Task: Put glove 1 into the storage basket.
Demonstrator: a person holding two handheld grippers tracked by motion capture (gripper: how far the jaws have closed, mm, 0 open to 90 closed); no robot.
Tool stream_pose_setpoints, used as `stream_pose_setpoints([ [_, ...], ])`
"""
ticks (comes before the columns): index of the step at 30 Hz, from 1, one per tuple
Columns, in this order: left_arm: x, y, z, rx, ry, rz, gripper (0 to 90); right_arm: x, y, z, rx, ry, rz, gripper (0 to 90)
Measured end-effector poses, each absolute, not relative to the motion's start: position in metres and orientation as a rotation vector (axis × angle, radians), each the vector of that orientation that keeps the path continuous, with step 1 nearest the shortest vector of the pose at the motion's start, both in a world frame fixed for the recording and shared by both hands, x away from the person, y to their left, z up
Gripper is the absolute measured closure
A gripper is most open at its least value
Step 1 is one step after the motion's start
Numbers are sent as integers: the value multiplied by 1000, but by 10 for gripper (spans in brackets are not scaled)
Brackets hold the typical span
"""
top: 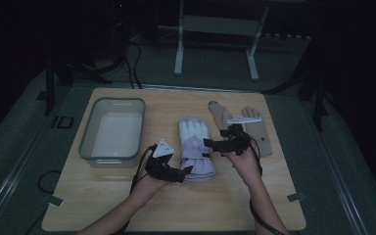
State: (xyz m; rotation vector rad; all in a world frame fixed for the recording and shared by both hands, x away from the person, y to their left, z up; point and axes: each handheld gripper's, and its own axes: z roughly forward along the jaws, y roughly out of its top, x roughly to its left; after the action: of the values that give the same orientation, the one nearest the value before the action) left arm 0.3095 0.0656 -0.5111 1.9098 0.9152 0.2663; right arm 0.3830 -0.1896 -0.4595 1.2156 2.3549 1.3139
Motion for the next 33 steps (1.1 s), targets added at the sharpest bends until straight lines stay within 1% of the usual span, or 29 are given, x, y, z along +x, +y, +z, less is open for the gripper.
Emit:
stream_pose_setpoints([
  [1,310,64,-512,1917,936,272,155,386,-184,-464,1208,2372,1280,109],
  [3,314,61,-516,1936,957,245,168,388,-181,-469,1218,2385,1252,122],
  [4,315,59,-518,1952,981,245,215,390,-179,-473,1221,2395,1245,147],
  [6,318,58,-521,1958,985,225,251,394,-177,-481,1243,2405,1223,210],
  [7,320,58,-523,1968,997,234,295,396,-176,-484,1254,2401,1207,232],
  [8,321,58,-525,1968,1007,245,301,398,-176,-488,1275,2398,1215,280],
  [10,324,57,-529,1985,1026,233,319,401,-175,-496,1309,2398,1199,316],
  [12,326,56,-534,1988,1051,209,315,403,-173,-503,1332,2405,1173,322],
  [14,327,54,-538,2009,1075,198,280,404,-172,-511,1359,2425,1130,325],
  [16,328,53,-540,2023,1093,199,257,403,-171,-519,1370,2445,1083,352],
  [18,329,51,-543,2042,1109,197,211,403,-171,-525,1388,2448,1069,352],
  [19,330,51,-545,2053,1110,190,196,403,-171,-527,1392,2453,1061,344],
  [21,332,51,-549,2062,1111,161,177,403,-172,-530,1395,2457,1048,300],
  [22,332,50,-551,2075,1110,162,159,403,-171,-531,1401,2467,1039,298],
  [24,332,49,-553,2079,1099,148,155,403,-171,-532,1416,2485,1038,273],
  [29,335,49,-559,2071,1106,111,152,407,-172,-540,1449,2526,1029,274],
  [30,336,49,-560,2067,1108,106,152,409,-173,-542,1484,2531,1041,285],
  [31,336,50,-561,2064,1110,97,153,410,-175,-544,1504,2541,1062,330],
  [32,337,50,-562,2058,1110,88,153,411,-177,-546,1512,2560,1101,402],
  [33,337,50,-564,2052,1101,78,157,411,-178,-548,1509,2577,1146,449],
])
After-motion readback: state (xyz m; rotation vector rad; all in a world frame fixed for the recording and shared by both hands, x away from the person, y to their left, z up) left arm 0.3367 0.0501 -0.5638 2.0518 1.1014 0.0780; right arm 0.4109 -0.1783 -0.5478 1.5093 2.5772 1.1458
